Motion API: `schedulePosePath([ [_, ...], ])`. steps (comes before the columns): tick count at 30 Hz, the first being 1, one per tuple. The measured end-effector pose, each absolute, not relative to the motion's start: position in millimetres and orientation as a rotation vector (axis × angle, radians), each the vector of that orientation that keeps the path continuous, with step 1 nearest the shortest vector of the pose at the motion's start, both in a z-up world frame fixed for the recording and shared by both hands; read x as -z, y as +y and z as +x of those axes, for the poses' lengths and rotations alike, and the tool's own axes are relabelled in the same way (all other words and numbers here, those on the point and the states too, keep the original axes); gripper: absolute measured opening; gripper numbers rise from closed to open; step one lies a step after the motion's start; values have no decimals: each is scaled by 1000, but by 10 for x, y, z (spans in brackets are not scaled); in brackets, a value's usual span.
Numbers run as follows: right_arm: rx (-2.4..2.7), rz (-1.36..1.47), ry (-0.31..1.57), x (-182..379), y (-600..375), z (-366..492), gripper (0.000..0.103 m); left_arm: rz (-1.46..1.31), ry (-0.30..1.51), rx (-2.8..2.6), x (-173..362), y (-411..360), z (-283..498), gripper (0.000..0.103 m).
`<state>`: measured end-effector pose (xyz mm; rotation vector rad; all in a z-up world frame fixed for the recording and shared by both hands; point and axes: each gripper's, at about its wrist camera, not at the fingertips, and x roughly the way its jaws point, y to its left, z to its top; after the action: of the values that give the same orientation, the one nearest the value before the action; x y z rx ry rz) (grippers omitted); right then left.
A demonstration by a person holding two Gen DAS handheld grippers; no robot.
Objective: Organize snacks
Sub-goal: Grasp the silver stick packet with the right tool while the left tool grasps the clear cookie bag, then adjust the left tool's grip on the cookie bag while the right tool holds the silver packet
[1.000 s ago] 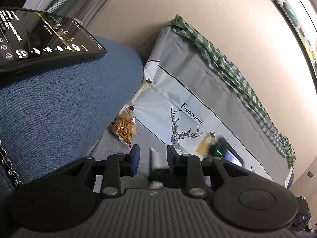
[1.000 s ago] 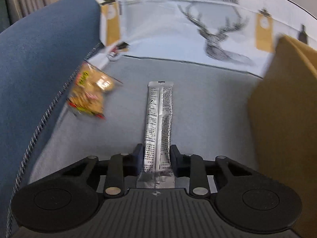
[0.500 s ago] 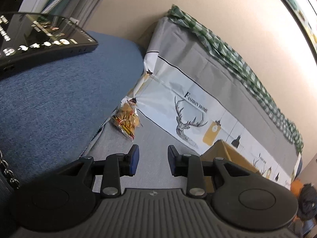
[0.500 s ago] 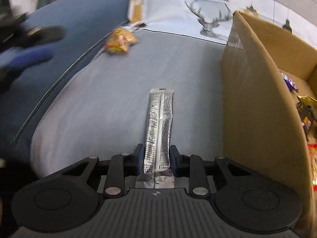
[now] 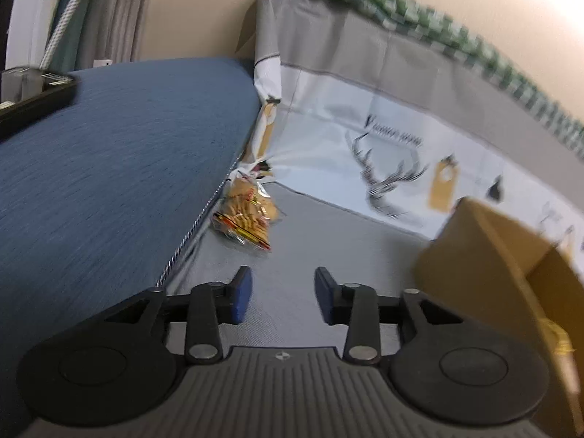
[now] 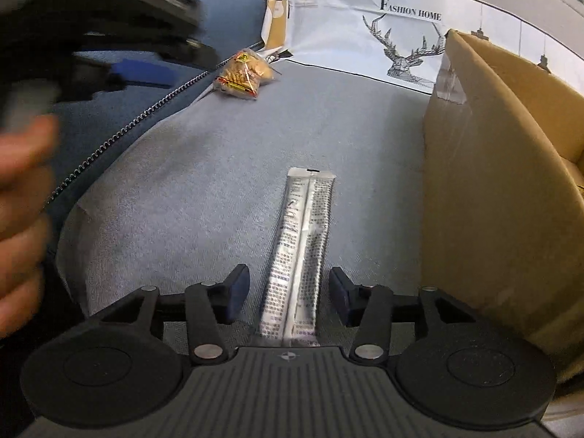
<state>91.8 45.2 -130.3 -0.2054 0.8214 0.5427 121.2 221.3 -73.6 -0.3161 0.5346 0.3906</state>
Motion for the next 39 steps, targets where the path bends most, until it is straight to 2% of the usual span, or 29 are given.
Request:
schedulePosePath([
  [3,-568,-193,831,1299,487,1004,37,-274,545,-432,772,2255,1542,53],
  [5,-564,-175,840,1290,490,1058,31,-228,553,-473,775,2276,1760,66],
  [7,-557,-150,851,1288,474,1101,30,-185,578,-509,816,2353,1988,73],
  [15,-555,-102,877,1289,469,1179,30,72,663,-639,1215,2375,2637,73],
  [17,-557,-92,878,1299,470,1196,30,94,691,-669,1308,2398,2729,70],
  [18,-557,-88,878,1302,464,1202,30,100,707,-681,1341,2420,2760,66],
  [20,-557,-87,877,1306,457,1204,30,118,731,-703,1382,2460,2784,49],
  [22,-559,-86,876,1313,456,1203,30,103,739,-685,1348,2497,2729,45],
  [29,-559,-101,853,1328,455,1161,30,-14,707,-528,901,2342,1978,44],
  [33,-559,-102,839,1305,433,1083,30,-165,765,-414,664,2249,1311,44],
  [39,-564,-93,825,1256,372,957,29,-284,897,-323,760,2118,664,45],
])
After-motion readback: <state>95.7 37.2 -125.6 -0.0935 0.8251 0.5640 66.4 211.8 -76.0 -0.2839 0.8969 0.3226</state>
